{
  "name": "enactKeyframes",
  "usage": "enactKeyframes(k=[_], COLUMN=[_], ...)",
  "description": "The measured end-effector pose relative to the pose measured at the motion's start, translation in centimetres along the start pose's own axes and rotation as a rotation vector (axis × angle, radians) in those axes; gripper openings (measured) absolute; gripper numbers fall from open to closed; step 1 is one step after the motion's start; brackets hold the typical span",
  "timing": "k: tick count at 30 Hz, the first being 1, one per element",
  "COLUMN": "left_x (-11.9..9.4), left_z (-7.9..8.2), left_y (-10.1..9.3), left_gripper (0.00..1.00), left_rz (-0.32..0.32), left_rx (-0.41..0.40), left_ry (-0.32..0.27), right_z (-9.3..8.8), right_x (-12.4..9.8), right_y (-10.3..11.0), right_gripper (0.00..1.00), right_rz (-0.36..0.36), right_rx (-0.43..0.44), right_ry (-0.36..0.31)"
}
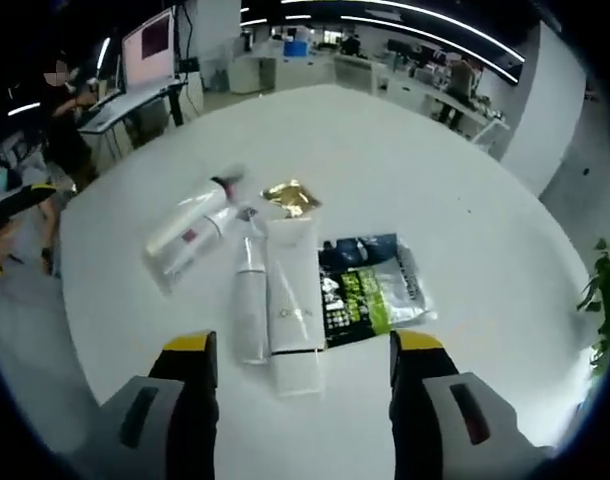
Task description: Arrange the skincare products in the storage area until every visible bottle or jar stands upright without overlapping.
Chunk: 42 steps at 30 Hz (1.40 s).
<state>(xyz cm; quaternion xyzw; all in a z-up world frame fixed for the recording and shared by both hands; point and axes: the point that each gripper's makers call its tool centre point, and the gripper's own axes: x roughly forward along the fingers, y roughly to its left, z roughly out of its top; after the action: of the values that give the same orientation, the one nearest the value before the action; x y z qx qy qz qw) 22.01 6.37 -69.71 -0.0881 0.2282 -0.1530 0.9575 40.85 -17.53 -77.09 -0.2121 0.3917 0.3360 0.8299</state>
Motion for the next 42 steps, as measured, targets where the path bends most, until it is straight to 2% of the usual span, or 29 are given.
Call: enactKeyframes(k=[3, 5, 7, 11, 19, 24, 26, 33, 39, 42], left_x=[0.0, 0.1, 0.1, 0.1, 0.1, 0.1, 0.1, 0.0, 0.0, -0.1], left_z=[-0.1, -0.1, -0.1, -0.1, -0.2, -0.2, -0.1, -0.2, -0.5, -0.5], left_y=[0.1, 0.1, 0.3, 0.3, 0.3, 0.6, 0.6, 1.3, 1.4, 1.7], left_gripper=[0.92, 0.92, 0.92, 0.91, 0.9, 0.9, 0.89, 0.89, 0.89, 0.89], left_rz=[0.006, 0.011, 0.017, 0.024, 0.031, 0.043, 0.048, 0.065, 0.068, 0.075], left_rx=[-0.009, -0.015, -0.022, -0.031, -0.038, -0.049, -0.053, -0.063, -0.063, -0.064], left_ry=[0.004, 0.008, 0.009, 0.012, 0.026, 0.026, 0.024, 0.019, 0.028, 0.027], right_z=[0.7, 1.0, 1.6, 2.2, 3.5, 3.8, 3.4, 2.9, 3.6, 3.5], right_x=[1.4, 1.7, 2.7, 3.1, 5.8, 7.0, 7.3, 8.7, 10.4, 10.5], right_y=[-0.7, -0.2, -0.9, -0.5, -1.2, -0.6, -0.2, 1.0, 1.1, 1.1], right_gripper=[0.67, 0.66, 0.65, 0.63, 0.59, 0.53, 0.52, 0.5, 0.46, 0.43], right_rz=[0.006, 0.011, 0.017, 0.023, 0.052, 0.084, 0.086, 0.112, 0.113, 0.117], right_rx=[0.007, 0.001, -0.011, -0.034, -0.043, -0.045, -0.068, -0.121, -0.168, -0.18], right_ry=[0.001, 0.006, 0.014, 0.036, 0.088, 0.112, 0.149, 0.208, 0.207, 0.224])
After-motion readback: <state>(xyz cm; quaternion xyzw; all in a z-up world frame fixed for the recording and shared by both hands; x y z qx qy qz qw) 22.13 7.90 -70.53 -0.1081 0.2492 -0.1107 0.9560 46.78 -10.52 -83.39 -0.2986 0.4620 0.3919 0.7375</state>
